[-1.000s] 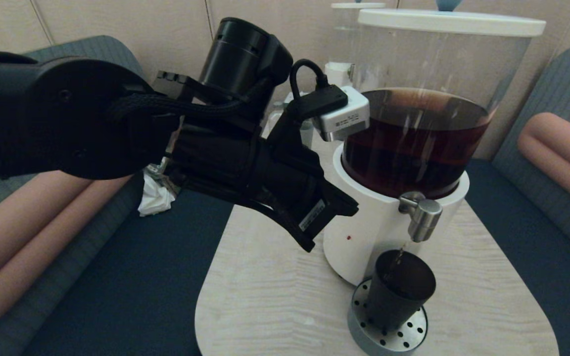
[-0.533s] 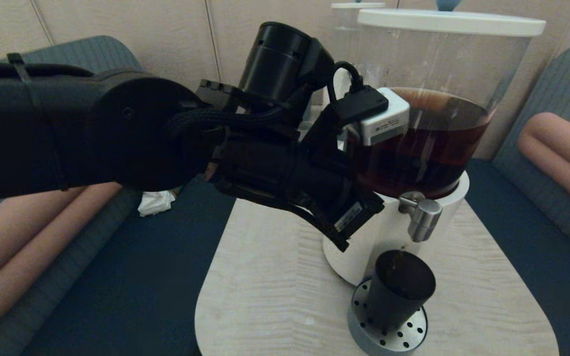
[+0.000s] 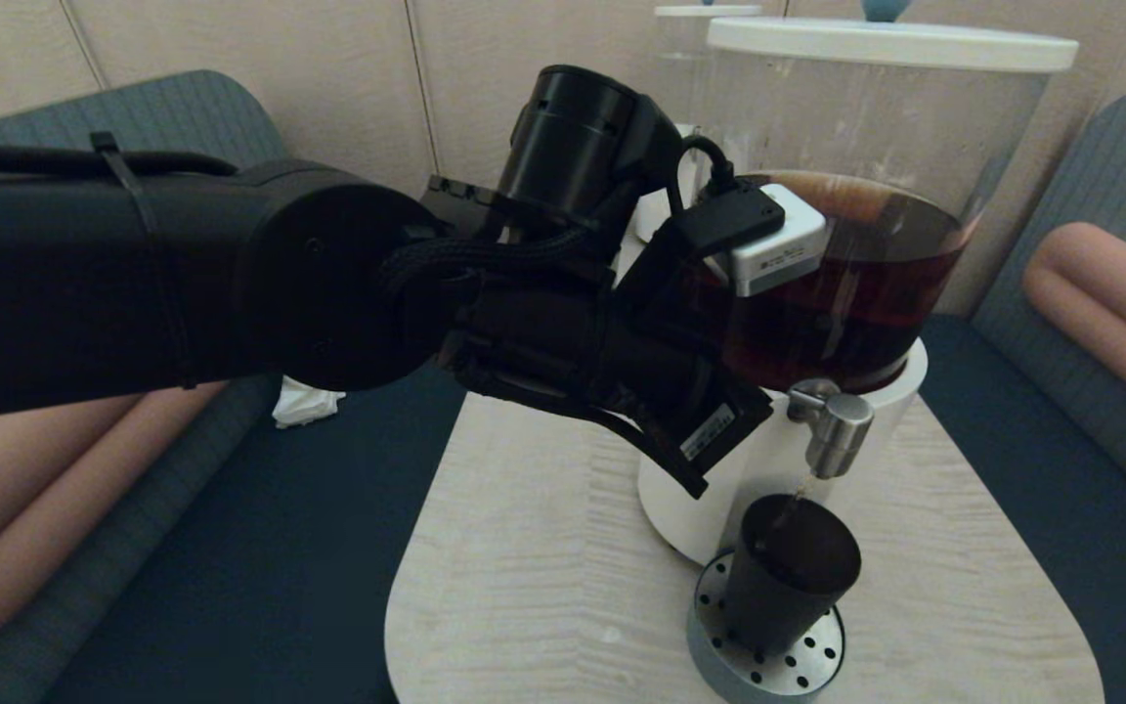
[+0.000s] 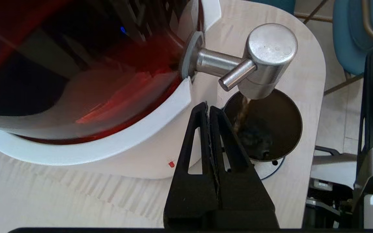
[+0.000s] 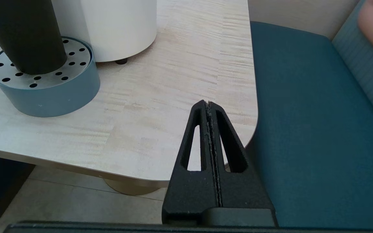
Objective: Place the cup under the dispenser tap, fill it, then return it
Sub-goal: Turn off the faucet
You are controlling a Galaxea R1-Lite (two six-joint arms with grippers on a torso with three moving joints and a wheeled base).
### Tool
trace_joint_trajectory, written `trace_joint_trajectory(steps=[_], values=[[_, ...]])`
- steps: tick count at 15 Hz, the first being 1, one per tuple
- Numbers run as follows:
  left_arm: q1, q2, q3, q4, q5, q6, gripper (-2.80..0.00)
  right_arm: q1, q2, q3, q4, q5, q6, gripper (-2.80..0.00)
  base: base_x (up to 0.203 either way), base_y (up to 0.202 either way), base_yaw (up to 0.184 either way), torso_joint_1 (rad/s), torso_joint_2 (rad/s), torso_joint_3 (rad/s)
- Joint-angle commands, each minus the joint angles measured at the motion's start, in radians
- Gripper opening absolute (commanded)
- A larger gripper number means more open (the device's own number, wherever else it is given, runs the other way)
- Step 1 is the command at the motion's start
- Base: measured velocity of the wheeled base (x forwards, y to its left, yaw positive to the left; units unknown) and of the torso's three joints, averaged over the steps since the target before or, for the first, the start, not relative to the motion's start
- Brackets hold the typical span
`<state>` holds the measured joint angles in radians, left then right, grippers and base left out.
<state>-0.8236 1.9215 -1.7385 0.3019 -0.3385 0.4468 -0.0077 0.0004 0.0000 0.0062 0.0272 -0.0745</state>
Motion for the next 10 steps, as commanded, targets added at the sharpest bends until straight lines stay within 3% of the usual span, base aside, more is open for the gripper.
trace_joint_trajectory(steps=[1,10], values=[[0.0,0.0,0.001,0.001,-0.002,0.003,-2.8,0.0,-0.003,0.0,0.001,0.0,-0.001,-2.8,0.0,0.0,0.0,0.0,0.0,0.0],[0.0,0.043,-0.035,-0.029,-0.002,-0.003,-2.8,0.0,-0.003,0.0,0.0,0.0,-0.001,-2.8,0.0,0.0,0.0,0.0,0.0,0.0]])
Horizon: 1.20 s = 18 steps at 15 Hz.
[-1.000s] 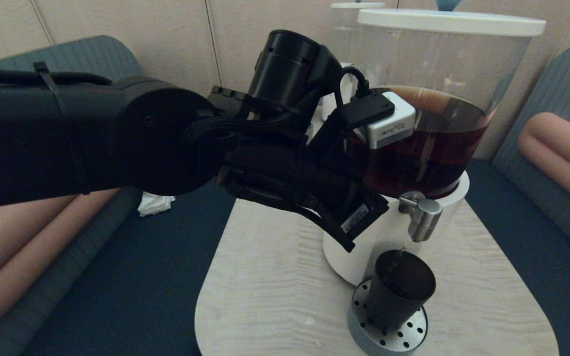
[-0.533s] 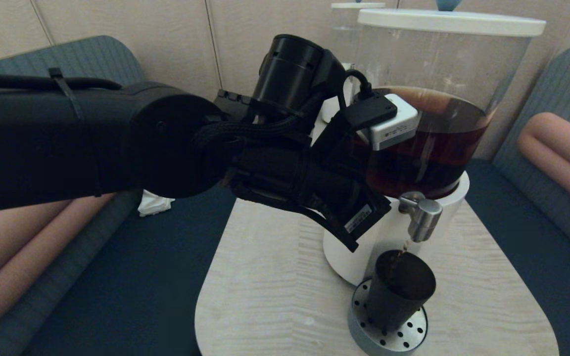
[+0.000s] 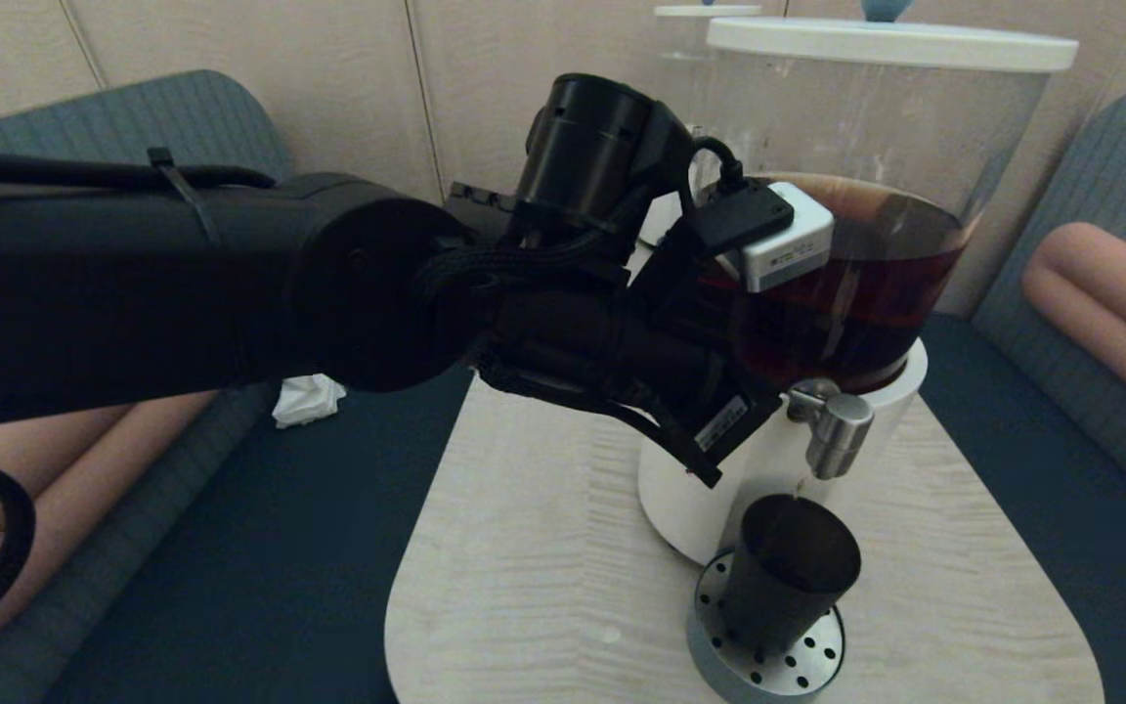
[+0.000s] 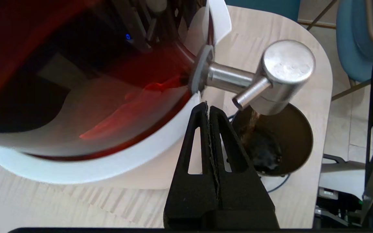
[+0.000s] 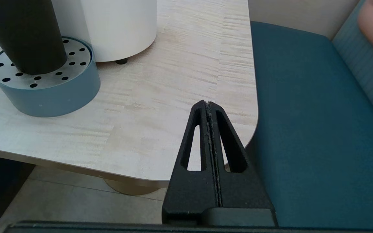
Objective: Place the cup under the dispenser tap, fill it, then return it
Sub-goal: Turn off the faucet
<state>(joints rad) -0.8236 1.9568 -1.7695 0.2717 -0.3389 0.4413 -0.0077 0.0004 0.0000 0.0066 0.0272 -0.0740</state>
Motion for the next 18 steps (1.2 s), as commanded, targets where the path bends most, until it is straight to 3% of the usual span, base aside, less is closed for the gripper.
trace_joint_trajectory(steps=[1,18], values=[[0.0,0.01,-0.009,0.001,-0.002,0.002,-2.8,0.0,-0.003,0.0,0.0,0.0,-0.001,-2.8,0.0,0.0,0.0,0.0,0.0,0.0],[-0.029,0.059,-0.08,-0.025,-0.002,-0.007,-2.8,0.0,-0.003,0.0,0.0,0.0,-0.001,-2.8,0.0,0.0,0.0,0.0,0.0,0.0]])
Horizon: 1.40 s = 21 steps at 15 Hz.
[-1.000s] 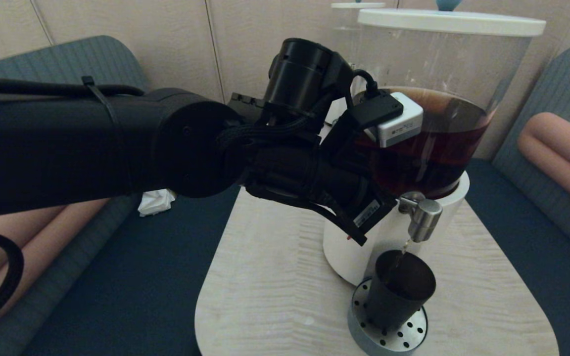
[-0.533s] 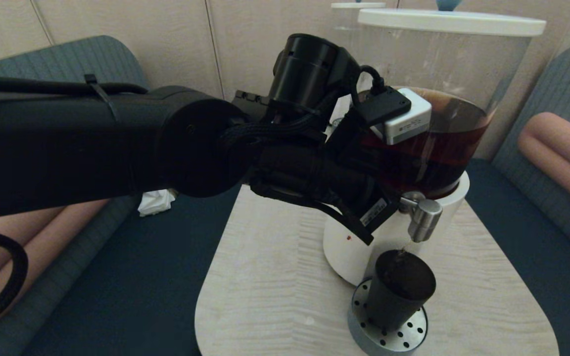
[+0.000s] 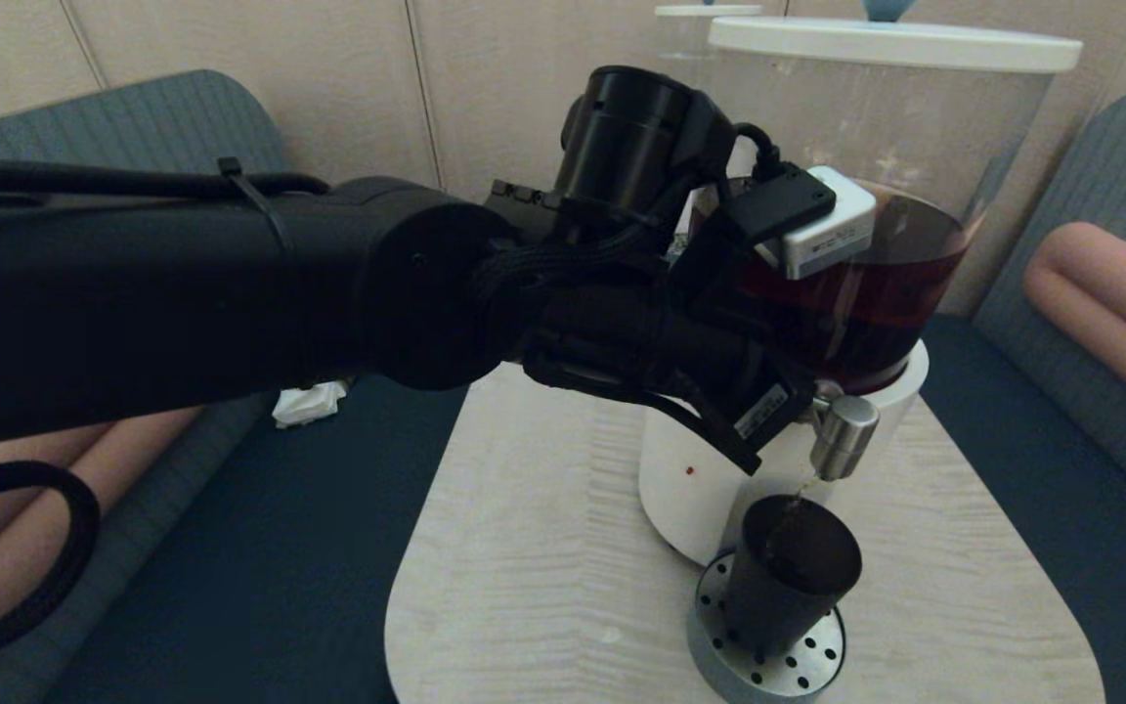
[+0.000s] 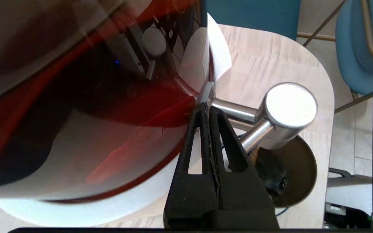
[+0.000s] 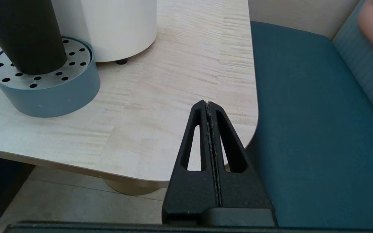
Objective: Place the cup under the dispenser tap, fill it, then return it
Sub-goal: Turn off the faucet
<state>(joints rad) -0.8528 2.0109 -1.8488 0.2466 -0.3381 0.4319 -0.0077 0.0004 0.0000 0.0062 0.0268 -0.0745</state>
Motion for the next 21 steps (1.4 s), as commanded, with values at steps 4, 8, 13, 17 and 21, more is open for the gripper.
trace_joint_trajectory(steps=[4,8,13,17,21], values=[[0.0,0.012,-0.002,-0.023,0.003,0.002,-2.8,0.0,-0.003,0.0,0.0,0.001,-0.001,-2.8,0.0,0.0,0.0,0.0,0.0,0.0],[0.0,-0.016,0.013,-0.008,0.016,0.0,-2.8,0.0,-0.003,0.0,0.0,0.001,-0.001,-2.8,0.0,0.0,0.0,0.0,0.0,0.0],[0.004,-0.071,0.093,-0.007,0.028,-0.002,-2.8,0.0,-0.003,0.0,0.0,0.001,-0.001,-2.8,0.0,0.0,0.0,0.0,0.0,0.0],[0.004,-0.121,0.178,-0.012,0.031,-0.002,-2.8,0.0,-0.003,0.0,0.0,0.001,-0.001,-2.8,0.0,0.0,0.0,0.0,0.0,0.0],[0.001,-0.156,0.226,-0.015,0.03,-0.007,-2.8,0.0,-0.003,0.0,0.0,0.002,-0.001,-2.8,0.0,0.0,0.0,0.0,0.0,0.0]])
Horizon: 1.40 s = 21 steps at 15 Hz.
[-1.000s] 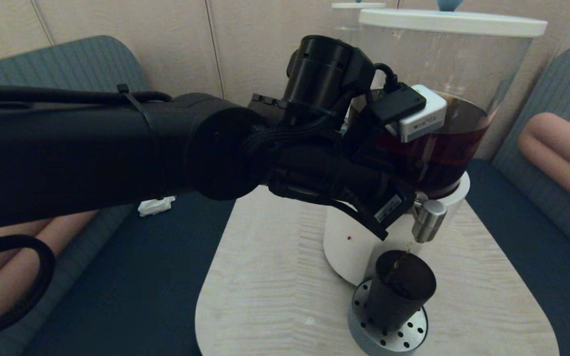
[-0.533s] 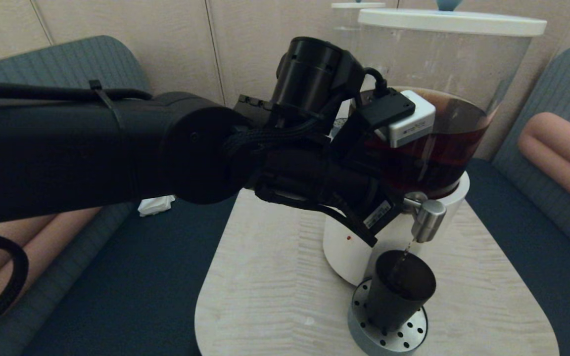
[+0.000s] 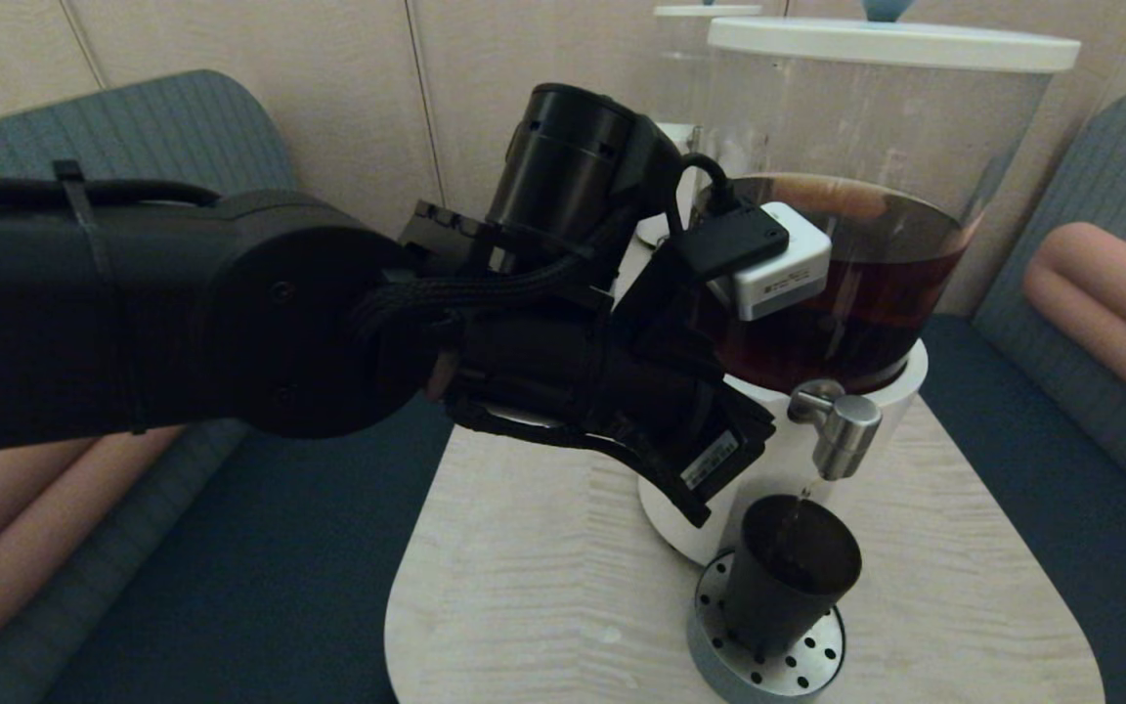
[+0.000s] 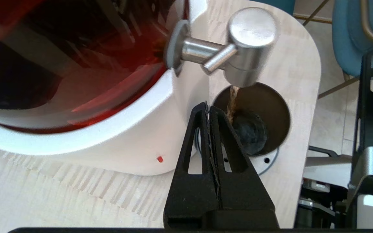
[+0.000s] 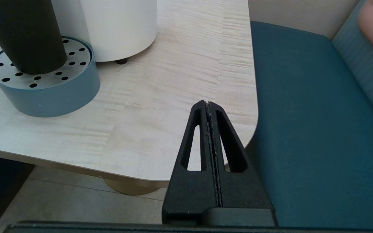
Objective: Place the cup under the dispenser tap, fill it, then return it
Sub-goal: Turn off the faucet
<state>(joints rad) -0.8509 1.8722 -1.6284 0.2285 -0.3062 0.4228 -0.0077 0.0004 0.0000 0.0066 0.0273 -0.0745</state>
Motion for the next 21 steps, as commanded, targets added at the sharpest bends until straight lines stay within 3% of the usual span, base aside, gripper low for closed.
trace_joint_trajectory(steps=[1,21], values=[[-0.001,-0.018,0.005,-0.001,-0.002,0.002,-2.8,0.0,-0.003,0.0,0.0,0.0,-0.001,-2.8,0.0,0.0,0.0,0.0,0.0,0.0],[-0.026,0.105,-0.14,0.007,-0.004,-0.001,-2.8,0.0,-0.003,0.0,0.001,0.0,-0.001,-2.8,0.0,0.0,0.0,0.0,0.0,0.0]])
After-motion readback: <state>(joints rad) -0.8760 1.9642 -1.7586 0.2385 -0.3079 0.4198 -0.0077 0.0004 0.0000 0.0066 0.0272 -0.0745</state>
